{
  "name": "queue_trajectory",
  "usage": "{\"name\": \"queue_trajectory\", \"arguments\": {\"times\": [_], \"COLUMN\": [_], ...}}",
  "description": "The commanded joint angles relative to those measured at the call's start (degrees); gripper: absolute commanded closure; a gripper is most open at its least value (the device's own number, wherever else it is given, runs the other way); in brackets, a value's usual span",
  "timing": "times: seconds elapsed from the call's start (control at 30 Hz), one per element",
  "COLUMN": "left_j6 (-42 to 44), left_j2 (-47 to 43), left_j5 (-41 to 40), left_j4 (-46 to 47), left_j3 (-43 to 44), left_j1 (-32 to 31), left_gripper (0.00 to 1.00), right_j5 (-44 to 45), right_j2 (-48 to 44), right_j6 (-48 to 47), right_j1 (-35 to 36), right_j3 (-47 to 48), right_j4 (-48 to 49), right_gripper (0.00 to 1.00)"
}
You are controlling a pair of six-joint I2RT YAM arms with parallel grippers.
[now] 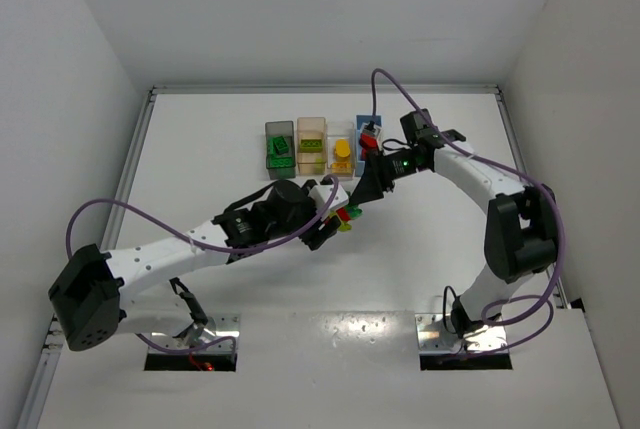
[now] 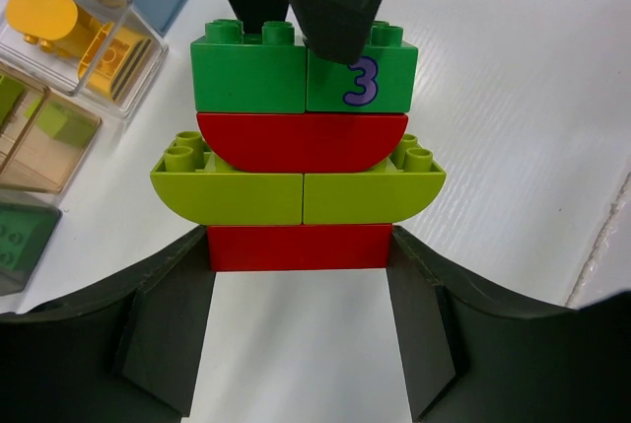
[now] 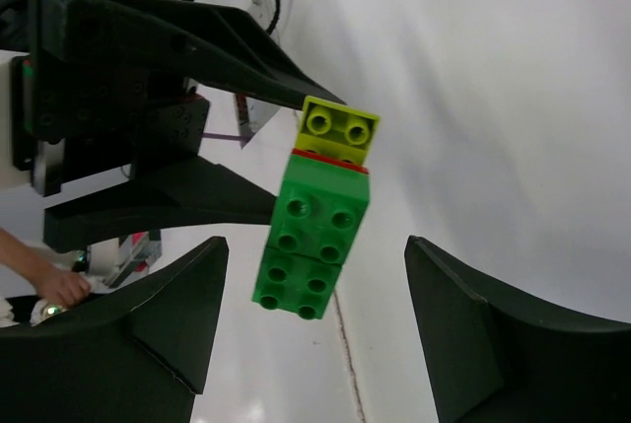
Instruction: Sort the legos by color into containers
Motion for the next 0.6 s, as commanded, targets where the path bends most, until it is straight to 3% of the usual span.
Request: {"name": "queue_trajectory", "arguments": {"times": [0.0, 0.4, 0.57], "left_j6": [-0.4, -0.9, -0.9], "left_j2": [0.1, 0.1, 0.7], "left_j5": [0.1, -0.5, -0.5], "left_j4": [3.9, 4.4, 4.4], "left_j3": [2.0, 2.0, 2.6], "left_j1": [-0.7, -0.7, -0.7], "left_gripper": [0.53, 0.53, 0.53], "right_j5": [-5.3, -3.5, -2.1], "right_j2": [-1.1, -1.6, -1.1], "right_j6": [-1.8, -2.9, -2.9], "right_j1": [0.6, 1.9, 2.4], "right_j3": [2.4, 2.4, 2.4], "right_j4": [-0.2, -1.4, -1.4], "right_gripper": [0.28, 0.39, 0.50]}}
